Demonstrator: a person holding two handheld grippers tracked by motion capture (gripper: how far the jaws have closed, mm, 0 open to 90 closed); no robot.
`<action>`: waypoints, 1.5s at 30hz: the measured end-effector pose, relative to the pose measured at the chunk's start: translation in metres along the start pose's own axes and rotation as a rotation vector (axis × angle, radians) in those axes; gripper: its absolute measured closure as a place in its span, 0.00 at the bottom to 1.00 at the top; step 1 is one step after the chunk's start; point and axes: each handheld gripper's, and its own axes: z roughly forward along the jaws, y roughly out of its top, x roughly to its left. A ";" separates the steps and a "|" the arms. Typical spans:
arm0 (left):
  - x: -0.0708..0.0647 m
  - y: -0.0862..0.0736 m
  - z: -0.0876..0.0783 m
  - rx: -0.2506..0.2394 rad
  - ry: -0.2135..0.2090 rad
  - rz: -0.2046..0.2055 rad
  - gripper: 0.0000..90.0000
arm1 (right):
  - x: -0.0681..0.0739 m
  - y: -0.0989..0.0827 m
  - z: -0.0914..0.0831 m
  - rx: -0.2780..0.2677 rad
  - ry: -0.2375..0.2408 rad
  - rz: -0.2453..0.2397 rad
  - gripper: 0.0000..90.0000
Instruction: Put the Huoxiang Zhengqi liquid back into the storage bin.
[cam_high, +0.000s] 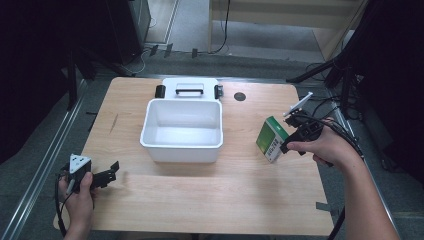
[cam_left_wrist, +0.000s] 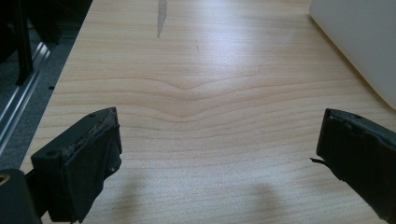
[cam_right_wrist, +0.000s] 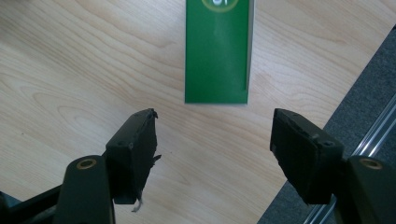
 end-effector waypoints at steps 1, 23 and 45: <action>0.000 0.000 0.000 0.001 -0.001 0.000 0.01 | 0.001 0.004 -0.001 0.003 0.002 -0.001 0.36; 0.000 0.000 0.000 0.001 -0.003 -0.001 0.01 | 0.001 0.039 0.009 0.027 -0.002 -0.008 0.42; 0.000 0.000 0.000 0.003 -0.005 -0.001 0.01 | -0.002 0.061 0.027 0.059 0.032 -0.001 0.65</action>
